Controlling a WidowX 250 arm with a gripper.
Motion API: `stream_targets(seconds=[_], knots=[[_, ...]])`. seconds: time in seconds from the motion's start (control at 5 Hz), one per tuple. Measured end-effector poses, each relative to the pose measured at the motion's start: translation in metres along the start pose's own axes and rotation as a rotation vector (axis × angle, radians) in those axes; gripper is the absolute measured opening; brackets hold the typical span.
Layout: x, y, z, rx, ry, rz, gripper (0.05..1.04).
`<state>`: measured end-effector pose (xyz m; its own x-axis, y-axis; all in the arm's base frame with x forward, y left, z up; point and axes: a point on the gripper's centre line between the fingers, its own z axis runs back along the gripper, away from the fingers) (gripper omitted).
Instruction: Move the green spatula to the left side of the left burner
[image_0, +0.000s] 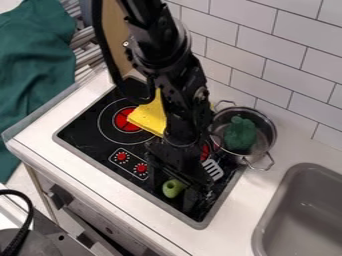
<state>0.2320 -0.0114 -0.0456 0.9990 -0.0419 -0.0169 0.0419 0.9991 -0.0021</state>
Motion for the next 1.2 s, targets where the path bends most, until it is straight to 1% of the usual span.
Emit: stream_targets(seconds=[0.2,0.4,0.6,0.8,1.0,1.2], knots=[[0.004,-0.003,-0.001,0.003,-0.006,-0.007,0.949],[0.008,-0.004,-0.001,0.003,-0.028,-0.001,0.673],[0.009,-0.003,-0.001,0.003,-0.035,-0.001,0.402],[0.007,-0.003,0.0,0.004,-0.043,0.0,0.36],[0.0,0.002,0.011,0.028,-0.047,0.014,0.359],[0.012,0.026,0.044,0.073,-0.075,0.093,0.359]])
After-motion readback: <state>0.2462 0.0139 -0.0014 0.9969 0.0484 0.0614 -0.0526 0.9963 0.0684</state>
